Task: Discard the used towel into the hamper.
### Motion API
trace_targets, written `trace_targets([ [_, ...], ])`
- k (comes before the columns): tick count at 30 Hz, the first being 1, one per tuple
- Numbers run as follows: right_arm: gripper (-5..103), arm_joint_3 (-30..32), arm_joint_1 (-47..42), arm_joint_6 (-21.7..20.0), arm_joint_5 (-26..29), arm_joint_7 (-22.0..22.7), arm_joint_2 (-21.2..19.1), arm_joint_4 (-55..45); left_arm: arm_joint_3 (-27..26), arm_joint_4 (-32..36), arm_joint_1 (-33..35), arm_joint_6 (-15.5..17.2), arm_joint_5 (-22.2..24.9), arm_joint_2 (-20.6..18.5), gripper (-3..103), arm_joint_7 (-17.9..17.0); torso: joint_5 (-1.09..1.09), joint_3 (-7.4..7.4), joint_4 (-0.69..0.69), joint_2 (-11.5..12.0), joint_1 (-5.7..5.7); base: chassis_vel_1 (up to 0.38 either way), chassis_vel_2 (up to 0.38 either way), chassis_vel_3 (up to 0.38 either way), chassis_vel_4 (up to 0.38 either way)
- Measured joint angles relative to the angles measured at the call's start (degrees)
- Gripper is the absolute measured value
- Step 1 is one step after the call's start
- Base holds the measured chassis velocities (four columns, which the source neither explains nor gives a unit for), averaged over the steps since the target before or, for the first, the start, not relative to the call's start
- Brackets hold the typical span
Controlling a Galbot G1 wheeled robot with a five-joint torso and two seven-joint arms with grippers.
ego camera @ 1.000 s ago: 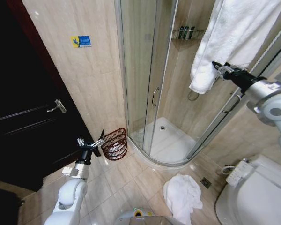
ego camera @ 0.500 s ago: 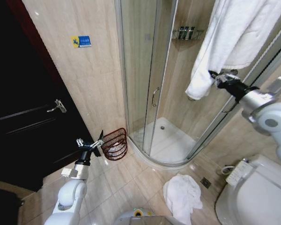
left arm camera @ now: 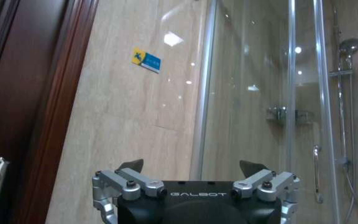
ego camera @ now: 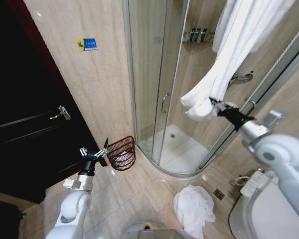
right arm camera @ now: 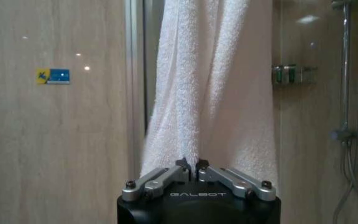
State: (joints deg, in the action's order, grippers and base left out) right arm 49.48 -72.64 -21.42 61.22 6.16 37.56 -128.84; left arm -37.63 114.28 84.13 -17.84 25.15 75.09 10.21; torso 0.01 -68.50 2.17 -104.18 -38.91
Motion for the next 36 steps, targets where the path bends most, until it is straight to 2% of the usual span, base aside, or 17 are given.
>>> trace_targets([
  [7, 3, 0.1, -8.5, 1.0, -5.6, -1.0, 6.9, -4.9, -0.4, -1.0, -0.1, -1.2, 1.6, -0.7, 100, 0.1, 0.00, 0.00, 0.01, 0.0, 0.00, 0.000, 0.000, 0.000, 0.000],
  [8, 3, 0.1, -8.5, 1.0, -5.6, -1.0, 6.9, -4.9, -0.4, -1.0, -0.1, -1.2, 1.6, -0.7, 100, 0.1, 0.00, 0.00, 0.01, 0.0, 0.00, 0.000, 0.000, 0.000, 0.000],
  [19, 3, -1.0, -17.5, 2.3, -13.3, -3.9, 17.2, -9.3, -0.4, -1.2, 0.0, -1.8, 2.0, -0.9, 100, 0.3, -0.01, 0.00, 0.00, 0.0, 0.00, 0.000, 0.000, 0.000, 0.000],
  [25, 3, -1.2, -21.7, 2.4, -16.3, -4.5, 19.8, -10.6, -0.5, -1.0, 0.2, -1.9, 2.3, -0.8, 100, 0.3, 0.00, 0.00, 0.01, 0.0, 0.00, 0.000, 0.000, 0.000, 0.000],
  [28, 3, -2.1, -25.7, 4.4, -22.0, -7.3, 23.0, -10.2, -0.1, -1.2, 0.2, -2.2, 2.4, -0.7, 100, 0.4, -0.02, 0.00, -0.01, 0.0, 0.00, 0.000, 0.000, 0.000, 0.000],
  [36, 3, -2.9, -28.8, 5.7, -25.7, -9.0, 26.4, -10.7, 0.5, -1.4, -0.8, -2.0, 2.5, -0.9, 100, 0.9, 0.00, 0.00, 0.00, 0.0, 0.00, 0.000, 0.000, 0.000, 0.000],
])
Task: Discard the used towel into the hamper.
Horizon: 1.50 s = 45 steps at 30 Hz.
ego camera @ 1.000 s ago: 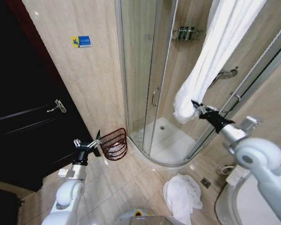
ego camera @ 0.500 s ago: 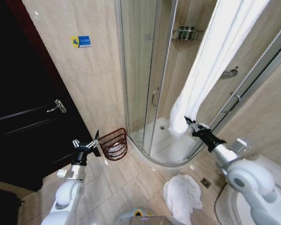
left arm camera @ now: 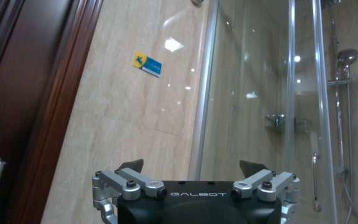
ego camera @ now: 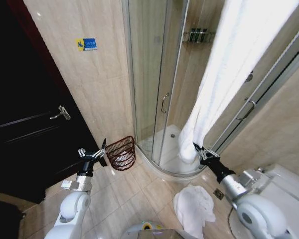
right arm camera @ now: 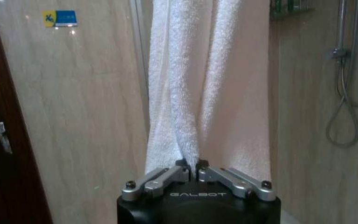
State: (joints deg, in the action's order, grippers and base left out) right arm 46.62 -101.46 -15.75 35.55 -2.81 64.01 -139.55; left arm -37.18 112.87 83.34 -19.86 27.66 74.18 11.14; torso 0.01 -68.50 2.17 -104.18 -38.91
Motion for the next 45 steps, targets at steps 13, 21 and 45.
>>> trace_targets([
  [13, 3, -3.3, -2.4, 2.1, -7.2, -5.8, 6.7, 4.5, 0.2, -0.4, -0.5, 0.1, 0.2, -0.1, 100, 0.4, 0.00, 0.00, 0.01, 0.0, 0.00, 0.000, 0.000, 0.000, 0.000],
  [21, 3, -4.2, -4.8, 5.6, -12.9, -9.0, 11.1, 8.2, 0.6, -0.7, -1.0, 0.3, 0.0, 0.2, 100, 0.8, -0.01, 0.00, 0.00, 0.0, 0.00, 0.000, 0.000, 0.000, 0.000],
  [45, 3, -2.0, -4.7, 15.4, -16.9, -10.9, 17.5, 25.1, 1.0, -0.9, -1.8, 0.5, -0.4, 0.5, 100, 1.6, -0.02, 0.00, 0.00, 0.0, 0.00, 0.000, 0.000, 0.000, 0.000],
])
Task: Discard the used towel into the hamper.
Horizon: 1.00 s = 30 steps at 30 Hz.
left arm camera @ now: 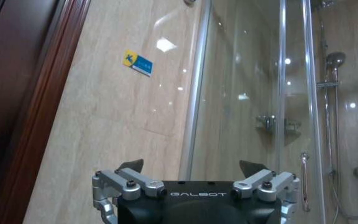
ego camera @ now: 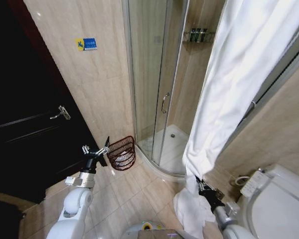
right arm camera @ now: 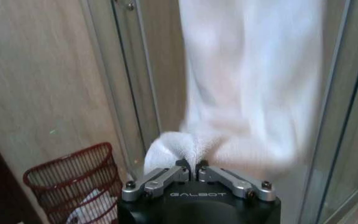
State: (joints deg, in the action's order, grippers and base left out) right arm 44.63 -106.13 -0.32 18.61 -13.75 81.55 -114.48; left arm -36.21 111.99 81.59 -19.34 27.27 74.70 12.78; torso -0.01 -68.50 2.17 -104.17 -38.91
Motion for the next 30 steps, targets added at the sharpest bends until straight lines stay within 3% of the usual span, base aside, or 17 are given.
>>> trace_targets([
  [2, 3, -0.1, -0.4, 1.1, -0.4, -0.2, 0.3, -0.1, 0.0, 0.0, 0.0, 0.0, 0.0, 0.0, 100, 0.0, 0.00, 0.00, 0.00, 0.0, 0.00, 0.000, 0.000, 0.000, 0.000],
  [5, 3, -0.4, -2.6, 9.1, -1.7, -2.0, 1.4, -3.6, 0.0, 0.0, -0.1, 0.0, 0.0, 0.0, 100, 0.1, 0.00, 0.00, 0.00, 0.0, 0.00, 0.000, 0.000, 0.000, 0.000],
  [6, 3, -0.4, -2.6, 9.1, -1.7, -2.0, 1.4, -3.6, 0.0, 0.0, -0.1, 0.0, 0.0, 0.0, 100, 0.1, 0.00, 0.00, 0.00, 0.0, 0.00, 0.000, 0.000, 0.000, 0.000],
  [8, 3, -0.1, -4.4, 13.2, -1.9, -2.4, 1.8, -10.5, 0.0, 0.0, -0.1, 0.1, -0.1, 0.0, 100, 0.2, 0.00, 0.00, 0.00, 0.0, 0.00, 0.000, 0.000, 0.000, 0.000],
  [12, 3, 1.6, -5.0, 13.8, -1.7, -0.9, 1.4, -19.4, 0.0, 0.0, 0.0, 0.1, -0.1, 0.2, 100, 0.3, 0.05, 0.00, 0.00, 0.0, 0.00, 0.000, 0.000, 0.000, 0.000],
  [22, 3, 4.1, 0.1, 10.7, -1.8, 7.3, -3.6, -25.1, -0.1, 0.4, 0.6, -0.3, 0.0, 0.2, 100, 0.3, -0.02, 0.00, 0.00, 0.0, 0.00, 0.000, 0.000, 0.000, 0.000],
  [25, 3, 6.5, 4.7, 5.1, 0.8, 12.2, -10.1, -28.9, -0.5, 0.6, 0.8, -0.3, 0.0, 0.2, 100, 0.3, 0.01, 0.00, 0.00, 0.0, 0.00, 0.000, 0.000, 0.000, 0.000],
  [26, 3, 6.5, 4.7, 5.1, 0.8, 12.2, -10.1, -28.9, -0.5, 0.6, 0.8, -0.3, 0.0, 0.2, 100, 0.3, 0.01, 0.00, 0.00, 0.0, 0.00, 0.000, 0.000, 0.000, 0.000],
  [29, 3, 12.9, 8.9, -1.5, 9.7, 15.8, -18.0, -29.2, -0.6, 0.7, 1.3, -0.5, -0.1, 0.5, 100, 0.2, -0.03, 0.00, 0.01, 0.0, 0.00, 0.000, 0.000, 0.000, 0.000],
  [30, 3, 12.9, 8.9, -1.5, 9.7, 15.8, -18.0, -29.2, -0.6, 0.7, 1.3, -0.5, -0.1, 0.5, 100, 0.2, -0.03, 0.00, 0.01, 0.0, 0.00, 0.000, 0.000, 0.000, 0.000],
])
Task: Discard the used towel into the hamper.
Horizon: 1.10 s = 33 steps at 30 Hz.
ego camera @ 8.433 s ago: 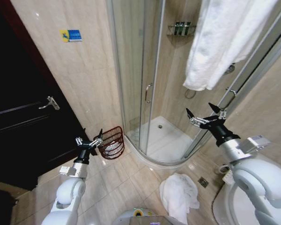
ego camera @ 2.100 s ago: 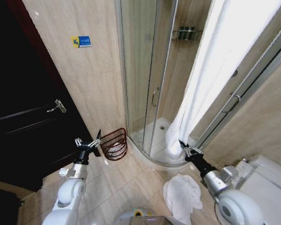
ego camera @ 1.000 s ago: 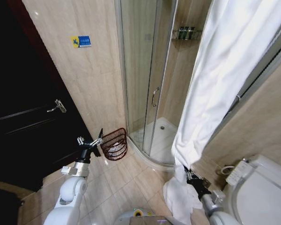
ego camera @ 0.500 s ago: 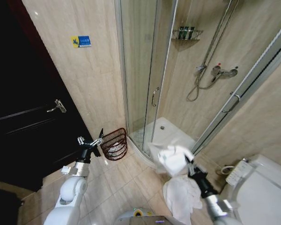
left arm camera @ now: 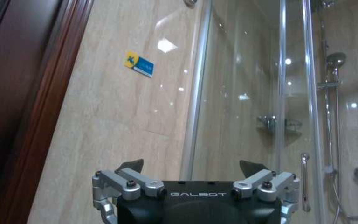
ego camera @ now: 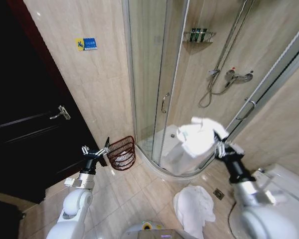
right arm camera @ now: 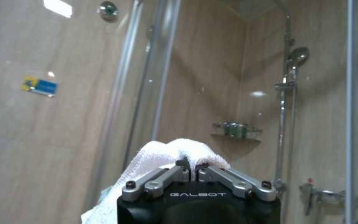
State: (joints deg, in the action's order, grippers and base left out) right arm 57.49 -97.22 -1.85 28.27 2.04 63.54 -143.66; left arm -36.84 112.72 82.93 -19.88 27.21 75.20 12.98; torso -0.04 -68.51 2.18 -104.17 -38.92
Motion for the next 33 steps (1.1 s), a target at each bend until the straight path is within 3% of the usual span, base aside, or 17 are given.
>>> trace_targets([
  [3, 3, 11.3, 1.4, -1.9, 9.7, 1.6, -8.5, 0.0, -0.1, 0.0, 0.5, -0.3, -0.4, 0.3, 100, -0.1, 0.03, 0.00, 0.01, 0.0, -0.01, 0.000, 0.000, 0.000, 0.000],
  [4, 3, 11.3, 1.4, -1.9, 9.7, 1.6, -8.5, 0.0, -0.1, 0.0, 0.5, -0.3, -0.4, 0.3, 100, -0.1, 0.03, 0.00, 0.01, 0.0, -0.01, 0.000, 0.000, 0.000, 0.000],
  [8, 3, 29.3, -3.0, -2.0, 25.6, 2.8, -20.2, 0.0, -0.1, -0.2, 0.8, -0.8, -1.4, 1.0, 100, -0.3, 0.04, 0.00, -0.02, 0.0, 0.00, 0.000, 0.000, 0.000, 0.000],
  [9, 3, 29.3, -3.0, -2.0, 25.6, 2.8, -20.2, 0.0, -0.1, -0.2, 0.8, -0.8, -1.4, 1.0, 100, -0.3, 0.04, 0.00, -0.02, 0.0, 0.00, 0.000, 0.000, 0.000, 0.000],
  [12, 3, 39.3, -5.7, -4.1, 35.2, 4.9, -26.5, 0.0, -0.1, -0.4, 1.0, -1.0, -1.5, 1.6, 100, -0.6, 0.04, 0.01, -0.02, 0.0, 0.01, 0.000, 0.000, 0.000, 0.000],
  [13, 3, 39.3, -5.7, -4.1, 35.2, 4.9, -26.5, 0.0, -0.1, -0.4, 1.0, -1.0, -1.5, 1.6, 100, -0.6, 0.04, 0.01, -0.02, 0.0, 0.01, 0.000, 0.000, 0.000, 0.000],
  [15, 3, 44.0, -6.3, -6.1, 41.9, 6.9, -30.9, 0.0, -0.1, -0.4, 1.0, -1.0, -1.6, 1.6, 100, -0.6, 0.03, 0.01, -0.01, 0.0, 0.00, 0.000, 0.000, 0.000, 0.000],
  [16, 3, 44.0, -6.3, -6.1, 41.9, 6.9, -30.9, 0.0, -0.1, -0.4, 1.0, -1.0, -1.6, 1.6, 100, -0.6, 0.03, 0.01, -0.01, 0.0, 0.00, 0.000, 0.000, 0.000, 0.000],
  [19, 3, 48.2, -6.5, -7.4, 49.3, 7.6, -36.8, 1.0, -0.1, -0.4, 0.8, -1.0, -1.6, 1.4, 100, -0.6, 0.05, 0.00, 0.00, 0.0, 0.00, 0.000, 0.000, 0.000, 0.000],
  [23, 3, 52.0, -7.0, -8.1, 53.8, 7.7, -41.1, 3.1, -0.2, -0.4, 0.6, -1.0, -1.6, 1.4, 100, -0.6, 0.01, 0.00, -0.01, 0.0, 0.00, 0.000, 0.000, 0.000, 0.000],
  [26, 3, 63.1, -11.2, -9.1, 58.3, 7.4, -47.6, 8.0, -0.2, -0.5, 0.5, -1.0, -1.6, 1.8, 100, -0.6, 0.05, 0.00, 0.00, 0.0, 0.00, 0.000, 0.000, 0.000, 0.000],
  [27, 3, 63.1, -11.2, -9.1, 58.3, 7.4, -47.6, 8.0, -0.2, -0.5, 0.5, -1.0, -1.6, 1.8, 100, -0.6, 0.05, 0.00, 0.00, 0.0, 0.00, 0.000, 0.000, 0.000, 0.000],
  [31, 3, 78.9, -21.6, -10.5, 61.2, 6.3, -53.6, 16.4, -0.1, -0.9, 0.5, -1.3, -1.7, 2.1, 100, -0.6, 0.02, 0.01, -0.02, 0.0, 0.00, 0.000, 0.000, 0.000, 0.000],
  [33, 3, 81.0, -22.7, -11.0, 61.7, 6.2, -54.8, 17.8, -0.1, -1.0, 0.5, -1.4, -1.7, 2.0, 100, -0.6, 0.02, 0.01, -0.02, 0.0, 0.01, 0.000, 0.000, 0.000, 0.000],
])
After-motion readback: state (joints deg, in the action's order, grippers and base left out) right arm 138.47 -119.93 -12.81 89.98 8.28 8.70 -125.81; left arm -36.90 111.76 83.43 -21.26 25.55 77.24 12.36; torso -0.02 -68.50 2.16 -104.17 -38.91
